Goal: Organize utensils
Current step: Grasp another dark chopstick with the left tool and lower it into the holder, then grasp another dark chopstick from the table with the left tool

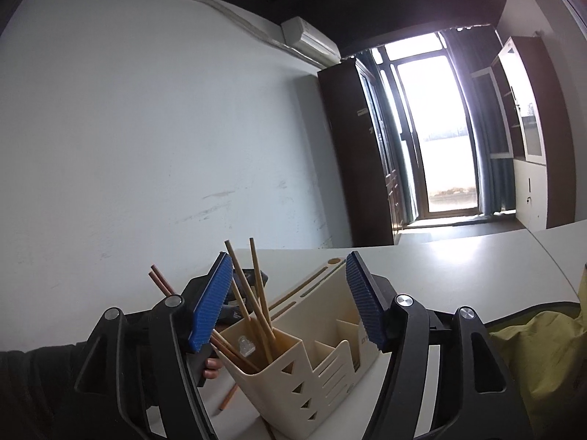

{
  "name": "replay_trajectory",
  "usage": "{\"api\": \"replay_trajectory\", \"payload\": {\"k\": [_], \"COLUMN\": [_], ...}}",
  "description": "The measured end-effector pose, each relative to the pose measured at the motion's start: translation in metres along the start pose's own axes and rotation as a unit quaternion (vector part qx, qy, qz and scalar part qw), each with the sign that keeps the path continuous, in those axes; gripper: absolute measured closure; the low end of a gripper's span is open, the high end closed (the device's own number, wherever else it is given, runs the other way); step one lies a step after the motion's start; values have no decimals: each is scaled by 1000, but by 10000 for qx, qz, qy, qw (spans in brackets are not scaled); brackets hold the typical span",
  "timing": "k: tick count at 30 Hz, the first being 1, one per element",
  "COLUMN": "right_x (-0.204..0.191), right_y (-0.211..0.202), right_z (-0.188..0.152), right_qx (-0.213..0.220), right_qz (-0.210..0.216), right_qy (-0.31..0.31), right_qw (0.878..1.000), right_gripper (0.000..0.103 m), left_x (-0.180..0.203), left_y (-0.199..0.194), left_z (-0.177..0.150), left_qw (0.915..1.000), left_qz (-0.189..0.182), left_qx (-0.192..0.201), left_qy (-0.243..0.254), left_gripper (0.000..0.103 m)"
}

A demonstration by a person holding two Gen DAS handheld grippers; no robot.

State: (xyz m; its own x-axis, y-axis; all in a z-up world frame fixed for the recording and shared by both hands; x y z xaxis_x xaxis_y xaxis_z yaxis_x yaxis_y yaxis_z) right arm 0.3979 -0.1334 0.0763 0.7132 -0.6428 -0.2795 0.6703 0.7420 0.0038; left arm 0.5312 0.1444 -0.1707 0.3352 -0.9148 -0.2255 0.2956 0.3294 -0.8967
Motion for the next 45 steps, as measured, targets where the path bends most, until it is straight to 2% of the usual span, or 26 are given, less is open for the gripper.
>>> {"api": "replay_trajectory", "payload": {"k": [3,6,9,13,16,20,25,27,30,32,33,34,36,37,39,40,41,42,43,44,45], "right_x": [-4,-5,-11,-12,-15,-16,-11,-10,-14,-16,-15,-15,-14,-13,-11,-9,-7,-6,-5,-6,-8], "right_y": [-4,-7,-17,-20,-18,-23,-31,-32,-28,-29,-31,-33,-39,-42,-47,-48,-49,-48,-47,-45,-43], "right_z": [4,8,9,7,3,7,12,13,10,11,12,14,18,20,24,26,26,26,25,23,22], "right_qx": [29,32,68,107,69,129,245,262,35,23,52,85,151,188,282,341,385,396,375,339,309], "right_qz": [47,59,73,103,131,171,193,214,344,304,289,326,343,322,368,405,460,498,490,472,464], "right_qy": [6,-37,-54,73,61,41,134,165,129,30,37,80,91,75,135,202,291,367,389,357,305], "right_qw": [10000,10000,9999,9999,9999,9998,9994,9993,9993,9995,9996,9994,9993,9993,9988,9984,9978,9973,9973,9977,9980], "right_gripper": [39,39,38,38,38,38,38,38,38,37,35,34,34,34,33,33,33,33,33,33,33], "left_x": [-33,-81,-117,-128,-113,-109,-80,-64,-48,-42,-42,-44,-55,-62,-71,-72,-70,-66,-70,-73,-70], "left_y": [-27,-97,-202,-332,-403,-459,-492,-497,-480,-457,-438,-416,-363,-337,-271,-235,-199,-163,-127,-94,-67], "left_z": [-2,-4,-12,-25,-26,-31,-44,-47,-47,-55,-59,-65,-85,-95,-111,-114,-117,-120,-120,-122,-128], "left_qw": [9984,9894,9684,9394,9252,9133,9074,9078,9140,9225,9288,9355,9461,9465,9509,9541,9585,9642,9708,9795,9849], "left_qz": [-364,-877,-1446,-1937,-1848,-1753,-1817,-1835,-1723,-1415,-1208,-1017,-514,-239,332,464,391,266,369,302,6], "left_qx": [224,846,1755,2645,3201,3592,3759,3755,3670,3591,3503,3385,3196,3216,3036,2879,2676,2342,1995,1516,1040], "left_qy": [-370,-791,-1023,-1001,-856,-785,-474,-361,-160,-56,-43,8,82,91,502,678,906,1212,1278,1292,1381], "left_gripper": [99,99,99,100,100,103,103,103,103,103,100,91,13,8,9,10,13,24,33,49,66]}}
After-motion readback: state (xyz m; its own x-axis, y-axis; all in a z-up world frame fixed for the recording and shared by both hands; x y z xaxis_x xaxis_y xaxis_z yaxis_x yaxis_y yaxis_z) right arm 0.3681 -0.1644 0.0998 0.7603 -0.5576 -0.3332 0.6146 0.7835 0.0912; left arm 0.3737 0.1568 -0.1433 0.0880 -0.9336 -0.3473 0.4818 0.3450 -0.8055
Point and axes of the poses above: each gripper's, at about its wrist camera, not at the fingertips, and y roughly the way its jaws point, x to its right, z to its top, the point moved 7 cm from there along y, roughly the way its jaws point, and after that the axes turned 14 degrees about z, right-handed, at the moved point
